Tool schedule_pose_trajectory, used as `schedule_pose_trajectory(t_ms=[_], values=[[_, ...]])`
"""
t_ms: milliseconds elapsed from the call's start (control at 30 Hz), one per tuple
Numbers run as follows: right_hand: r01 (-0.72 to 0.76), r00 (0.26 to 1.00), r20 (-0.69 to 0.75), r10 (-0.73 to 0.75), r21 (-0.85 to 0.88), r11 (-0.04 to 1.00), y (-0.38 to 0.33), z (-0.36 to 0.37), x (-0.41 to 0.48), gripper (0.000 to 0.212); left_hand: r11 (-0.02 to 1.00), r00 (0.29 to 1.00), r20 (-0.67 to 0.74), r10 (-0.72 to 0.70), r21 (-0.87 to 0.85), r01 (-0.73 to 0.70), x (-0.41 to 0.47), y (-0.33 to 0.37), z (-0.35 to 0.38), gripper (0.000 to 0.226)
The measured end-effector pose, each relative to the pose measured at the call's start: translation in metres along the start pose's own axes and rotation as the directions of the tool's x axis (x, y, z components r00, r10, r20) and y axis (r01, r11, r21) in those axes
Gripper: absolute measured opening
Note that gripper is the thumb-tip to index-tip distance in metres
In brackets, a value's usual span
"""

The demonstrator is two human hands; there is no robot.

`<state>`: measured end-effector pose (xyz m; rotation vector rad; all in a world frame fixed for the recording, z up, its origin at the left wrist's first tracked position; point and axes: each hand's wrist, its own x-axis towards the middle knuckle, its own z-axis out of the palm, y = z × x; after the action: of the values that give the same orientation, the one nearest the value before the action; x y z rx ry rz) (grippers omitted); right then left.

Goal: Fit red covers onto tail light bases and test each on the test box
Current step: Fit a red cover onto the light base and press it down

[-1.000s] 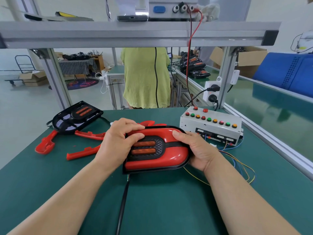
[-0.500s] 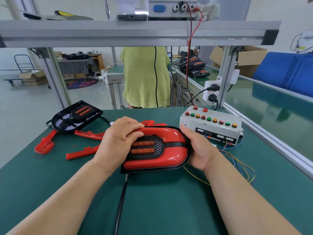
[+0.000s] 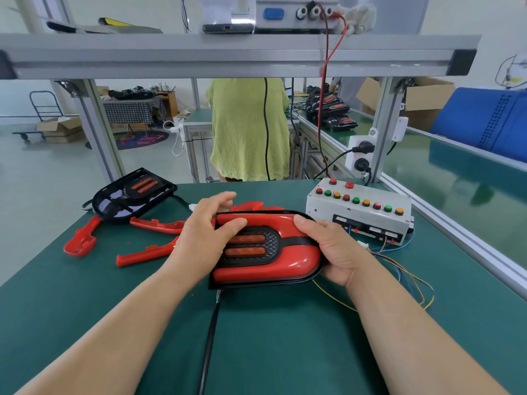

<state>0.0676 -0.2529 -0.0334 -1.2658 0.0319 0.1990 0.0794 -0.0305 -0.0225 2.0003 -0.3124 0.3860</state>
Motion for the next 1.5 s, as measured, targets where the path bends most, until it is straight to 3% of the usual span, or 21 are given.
schedule_pose_trajectory(t_ms=[67,133,233,333,667,1067,1267,1500], values=[[-0.001,1.000,0.004,0.001,-0.003,1.000,0.001,0.000,0.000,0.073,0.956,0.976,0.084,-0.201,-0.202,0.214,0.003,0.000,-0.002,0.039],[-0.002,1.000,0.006,0.002,-0.002,1.000,0.001,0.000,0.000,0.073,0.819,0.914,0.247,-0.323,-0.412,0.400,0.004,0.000,-0.005,0.042],[0.000,1.000,0.005,0.000,0.001,1.000,0.001,0.000,0.000,0.070,0.669,0.837,0.450,-0.312,-0.522,0.530,0.004,0.002,-0.010,0.043],[0.003,1.000,0.014,-0.003,-0.004,1.000,0.002,0.000,0.000,0.068,0.604,0.790,0.527,-0.313,-0.532,0.593,0.006,0.005,-0.013,0.038],[-0.019,1.000,0.022,0.018,0.067,0.998,0.002,0.000,-0.001,0.056,0.588,0.805,0.439,-0.398,-0.552,0.591,0.007,0.006,-0.007,0.045],[-0.011,1.000,0.006,0.011,0.055,0.998,0.003,0.001,0.001,0.045,0.628,0.855,0.302,-0.422,-0.583,0.516,0.007,0.000,0.000,0.029],[0.005,1.000,-0.012,-0.005,0.038,0.999,0.002,0.002,0.001,0.045,0.632,0.866,0.273,-0.419,-0.597,0.494,0.009,-0.004,0.003,0.033],[0.044,0.998,-0.054,-0.044,0.009,0.999,0.004,0.004,0.002,0.041,0.643,0.864,0.232,-0.448,-0.587,0.491,0.009,-0.006,0.008,0.019]])
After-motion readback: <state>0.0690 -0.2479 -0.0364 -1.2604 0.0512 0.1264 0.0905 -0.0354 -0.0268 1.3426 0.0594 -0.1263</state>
